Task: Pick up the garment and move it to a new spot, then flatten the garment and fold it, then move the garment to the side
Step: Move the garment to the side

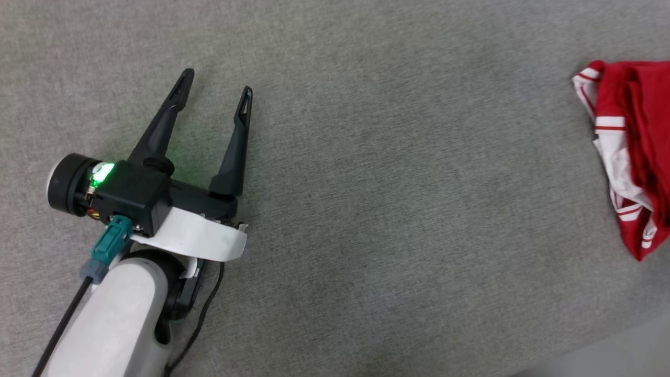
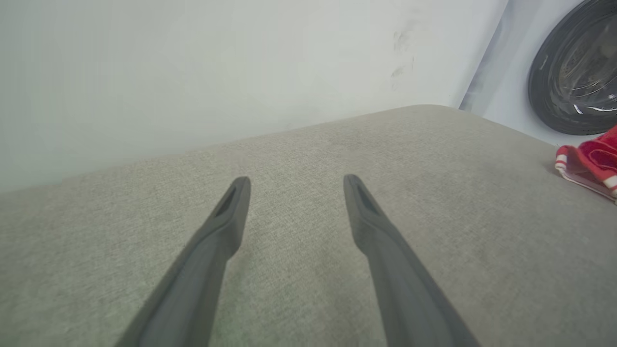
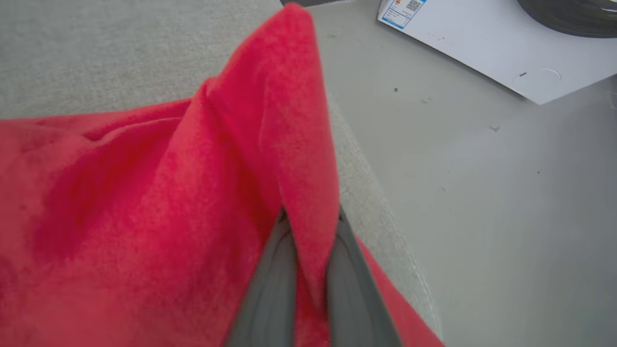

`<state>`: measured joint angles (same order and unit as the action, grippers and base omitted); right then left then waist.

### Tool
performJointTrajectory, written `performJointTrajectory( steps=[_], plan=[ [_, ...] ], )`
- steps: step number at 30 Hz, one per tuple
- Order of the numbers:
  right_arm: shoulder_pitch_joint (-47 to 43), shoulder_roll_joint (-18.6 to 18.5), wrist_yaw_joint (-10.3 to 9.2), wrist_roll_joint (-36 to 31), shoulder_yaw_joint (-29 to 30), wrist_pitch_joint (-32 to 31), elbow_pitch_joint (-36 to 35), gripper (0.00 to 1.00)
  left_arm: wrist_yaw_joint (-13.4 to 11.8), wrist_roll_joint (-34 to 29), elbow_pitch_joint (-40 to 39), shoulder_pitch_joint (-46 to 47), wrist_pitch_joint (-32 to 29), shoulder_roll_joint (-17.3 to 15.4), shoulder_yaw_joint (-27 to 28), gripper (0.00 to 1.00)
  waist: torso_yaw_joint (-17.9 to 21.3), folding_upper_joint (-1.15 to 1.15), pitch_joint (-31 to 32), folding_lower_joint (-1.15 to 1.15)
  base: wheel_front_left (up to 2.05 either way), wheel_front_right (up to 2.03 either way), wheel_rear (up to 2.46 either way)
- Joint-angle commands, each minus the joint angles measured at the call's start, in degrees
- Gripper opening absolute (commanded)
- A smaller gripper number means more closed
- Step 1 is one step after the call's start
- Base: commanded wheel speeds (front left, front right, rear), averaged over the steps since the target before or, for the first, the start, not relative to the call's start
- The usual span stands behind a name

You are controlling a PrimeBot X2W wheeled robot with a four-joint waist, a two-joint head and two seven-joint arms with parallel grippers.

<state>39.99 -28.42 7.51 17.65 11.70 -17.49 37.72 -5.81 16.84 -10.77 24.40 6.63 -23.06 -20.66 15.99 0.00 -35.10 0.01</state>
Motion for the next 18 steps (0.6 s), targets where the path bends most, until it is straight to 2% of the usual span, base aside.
performJointTrajectory(
  steps=[1,2,3,4,5,9,14,18],
  plan=[
    [1.42,0.72,-0.06,-0.93,1.01,1.6,1.49,0.0,0.12,-0.21,-0.15,0.92,-0.11,-0.37,-0.03,1.0,-0.48,0.0,-0.97,-0.01,0.0,0.0,0.0],
    [1.72,1.38,-0.04,-1.73,1.74,2.86,3.03,0.0,0.16,-0.26,-0.17,0.99,-0.07,-0.4,-0.13,1.0,-0.59,0.0,-1.07,-0.01,0.0,0.0,0.0],
    [2.0,1.78,-0.04,-2.56,2.04,4.0,4.36,0.07,0.22,-0.27,-0.13,0.98,-0.07,-0.47,-0.17,1.0,-0.71,0.0,-1.11,-0.01,0.0,0.0,0.0],
    [2.45,2.08,-0.06,-3.28,2.95,5.35,5.74,0.88,0.28,-0.22,-0.03,1.08,-0.07,-0.48,-0.26,1.0,-0.86,0.0,-1.08,-0.01,0.0,0.0,0.0],
    [2.8,2.37,-0.05,-3.99,3.6,6.4,6.95,1.0,0.32,-0.14,0.11,1.2,-0.05,-0.45,-0.29,1.0,-1.02,0.0,-0.94,-0.01,0.0,0.0,0.0],
    [3.65,2.03,-0.05,-7.56,5.8,10.99,10.03,1.0,-0.1,0.39,1.18,0.21,0.81,-0.04,-0.37,1.0,-1.41,0.0,0.88,-0.01,0.0,0.0,0.0],
    [3.39,1.87,-0.05,-11.62,8.17,16.17,10.2,1.0,-0.71,1.56,3.65,-2.19,3.29,1.33,-0.35,1.0,-2.12,0.0,5.96,-0.01,0.0,0.0,0.0],
    [1.27,4.01,-0.1,-13.39,4.77,16.91,7.32,1.0,-1.54,2.58,5.53,-5.46,4.73,1.48,0.27,1.0,-2.28,0.0,10.86,-0.01,0.0,0.0,0.0]
  ],
)
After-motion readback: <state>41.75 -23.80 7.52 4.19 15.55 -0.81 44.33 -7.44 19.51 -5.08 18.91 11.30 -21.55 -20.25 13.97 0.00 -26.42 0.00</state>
